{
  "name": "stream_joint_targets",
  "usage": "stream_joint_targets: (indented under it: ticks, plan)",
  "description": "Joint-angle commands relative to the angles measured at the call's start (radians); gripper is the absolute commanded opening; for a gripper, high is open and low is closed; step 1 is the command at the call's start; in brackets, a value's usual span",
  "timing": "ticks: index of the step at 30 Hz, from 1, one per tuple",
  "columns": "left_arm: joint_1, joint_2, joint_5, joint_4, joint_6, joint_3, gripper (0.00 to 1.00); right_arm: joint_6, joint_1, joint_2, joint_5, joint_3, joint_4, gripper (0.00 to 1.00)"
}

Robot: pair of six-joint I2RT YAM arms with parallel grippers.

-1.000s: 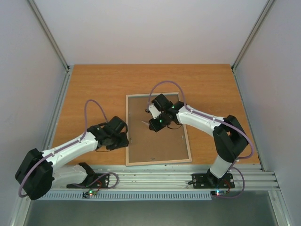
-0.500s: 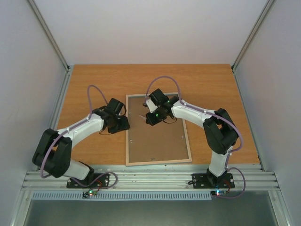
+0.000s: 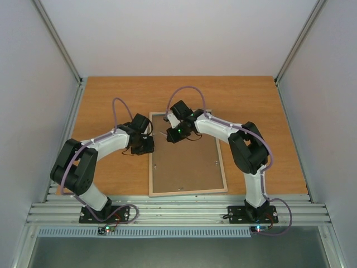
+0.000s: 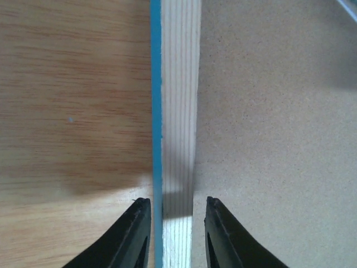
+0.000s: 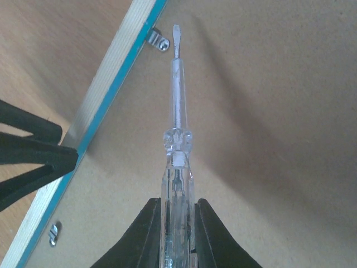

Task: Take the photo out of the frame

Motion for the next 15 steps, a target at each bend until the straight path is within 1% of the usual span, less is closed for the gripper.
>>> stream_joint_targets:
  ticks: [1,2,7,15]
  plan:
    - [0.005,0.022,0.031,0.031,0.028,0.023,0.24,0.006,-0.004,0.041,-0.034,0.061,-0.008,0.01]
    - [0.005,0.024,0.039,0.033,0.029,0.022,0.21,0.006,-0.004,0.049,-0.037,0.069,-0.009,0.01]
    - [0.005,0.028,0.054,0.044,0.031,0.015,0.17,-0.002,-0.005,0.087,-0.049,0.109,-0.030,0.01]
    - [0.005,0.031,0.066,0.054,0.026,0.002,0.15,-0.018,-0.005,0.126,-0.090,0.135,-0.062,0.01]
